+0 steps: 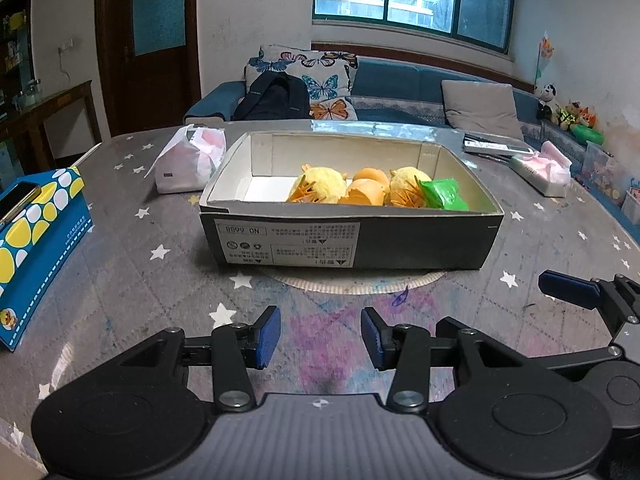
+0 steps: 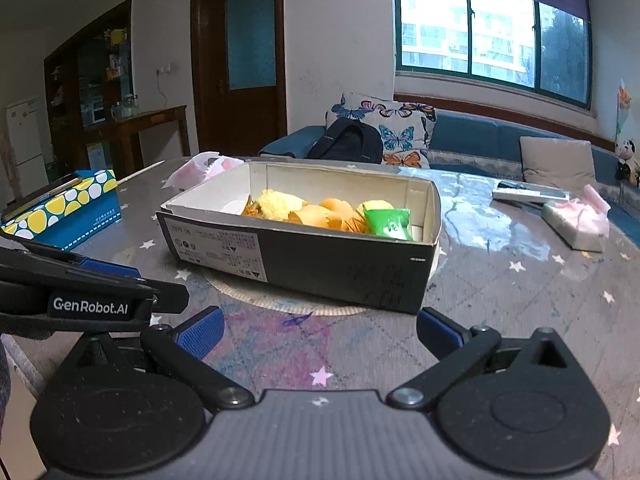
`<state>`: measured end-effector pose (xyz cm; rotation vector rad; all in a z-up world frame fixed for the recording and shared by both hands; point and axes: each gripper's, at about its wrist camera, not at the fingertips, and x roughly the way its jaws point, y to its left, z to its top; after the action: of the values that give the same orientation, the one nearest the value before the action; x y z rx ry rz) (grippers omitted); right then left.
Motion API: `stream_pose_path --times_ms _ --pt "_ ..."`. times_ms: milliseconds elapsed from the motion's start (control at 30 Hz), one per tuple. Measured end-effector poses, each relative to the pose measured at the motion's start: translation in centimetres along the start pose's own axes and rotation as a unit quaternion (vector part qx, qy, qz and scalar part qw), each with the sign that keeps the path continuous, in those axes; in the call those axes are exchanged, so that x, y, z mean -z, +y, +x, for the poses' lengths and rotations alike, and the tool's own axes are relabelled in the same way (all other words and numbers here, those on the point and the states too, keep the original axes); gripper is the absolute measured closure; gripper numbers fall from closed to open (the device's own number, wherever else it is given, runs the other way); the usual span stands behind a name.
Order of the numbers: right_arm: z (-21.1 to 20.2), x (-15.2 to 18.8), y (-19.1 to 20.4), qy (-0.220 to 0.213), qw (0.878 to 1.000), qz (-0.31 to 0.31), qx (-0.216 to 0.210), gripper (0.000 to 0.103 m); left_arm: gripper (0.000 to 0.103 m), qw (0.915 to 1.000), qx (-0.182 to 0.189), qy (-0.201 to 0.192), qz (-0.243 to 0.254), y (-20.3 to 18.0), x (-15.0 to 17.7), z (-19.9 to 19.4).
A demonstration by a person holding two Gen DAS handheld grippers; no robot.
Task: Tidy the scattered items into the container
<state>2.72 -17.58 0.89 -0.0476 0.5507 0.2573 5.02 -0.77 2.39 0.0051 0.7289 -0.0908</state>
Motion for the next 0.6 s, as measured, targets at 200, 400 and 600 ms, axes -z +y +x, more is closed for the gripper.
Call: stream_pose_path --times_ms 200,400,600 --pt "0.36 0.45 -0.30 0.010 1.000 0.010 0.002 0.000 0.056 1.0000 -0.005 0.004 0.001 -0.10 0.16 0.18" --pt "0.50 0.59 -0.46 0.014 1.000 0.018 0.004 0.000 0.056 1.0000 -0.008 0.005 0.001 -0.17 0.13 0.20" --pt "0.60 0.58 -0.36 0.016 1.000 0.018 0.005 0.000 0.056 0.9999 -0.010 0.008 0.002 -0.33 -0.07 0.48"
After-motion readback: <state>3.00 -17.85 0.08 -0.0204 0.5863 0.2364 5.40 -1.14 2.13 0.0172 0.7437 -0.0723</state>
